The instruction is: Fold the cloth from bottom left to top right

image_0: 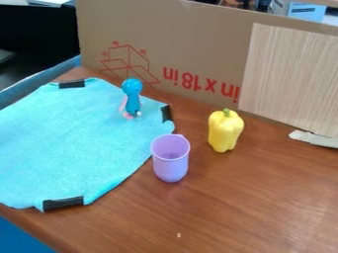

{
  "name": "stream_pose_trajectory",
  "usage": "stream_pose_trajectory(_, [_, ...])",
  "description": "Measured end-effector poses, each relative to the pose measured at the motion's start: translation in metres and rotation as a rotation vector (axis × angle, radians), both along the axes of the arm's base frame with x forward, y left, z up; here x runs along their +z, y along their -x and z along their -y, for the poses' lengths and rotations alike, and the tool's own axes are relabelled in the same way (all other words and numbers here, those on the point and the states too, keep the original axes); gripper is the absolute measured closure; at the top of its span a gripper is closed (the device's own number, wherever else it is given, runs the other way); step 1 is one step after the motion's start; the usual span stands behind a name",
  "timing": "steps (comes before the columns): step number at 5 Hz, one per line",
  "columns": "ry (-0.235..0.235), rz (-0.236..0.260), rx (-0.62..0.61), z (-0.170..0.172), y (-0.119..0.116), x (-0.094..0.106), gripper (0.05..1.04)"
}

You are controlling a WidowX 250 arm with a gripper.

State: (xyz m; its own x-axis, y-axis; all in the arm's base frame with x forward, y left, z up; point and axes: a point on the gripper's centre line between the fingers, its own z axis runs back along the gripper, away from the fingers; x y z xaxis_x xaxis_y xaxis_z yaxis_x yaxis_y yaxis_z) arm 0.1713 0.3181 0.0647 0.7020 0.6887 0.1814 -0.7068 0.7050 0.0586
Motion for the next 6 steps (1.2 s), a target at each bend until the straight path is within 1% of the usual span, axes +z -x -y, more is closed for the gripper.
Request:
stream_pose_trajectory(1, [0.035, -0.015, -0.001, 0.003, 0.001, -0.012, 0.083])
stream_pose_trajectory(2, [0.107, 0.001, -0.008, 0.006, -0.002, -0.016, 0.083])
stream_pose_trajectory(3, [0.144, 0.016, 0.0, 0.004, -0.002, -0.017, 0.083])
stream_pose_trajectory(4, [0.174, 0.037, -0.015, 0.0, -0.007, -0.017, 0.083])
stream_pose_trajectory(5, [0.196, 0.054, -0.016, -0.003, -0.006, -0.02, 0.083])
stream_pose_trajectory(6, [0.19, 0.054, -0.02, -0.005, -0.007, -0.026, 0.083])
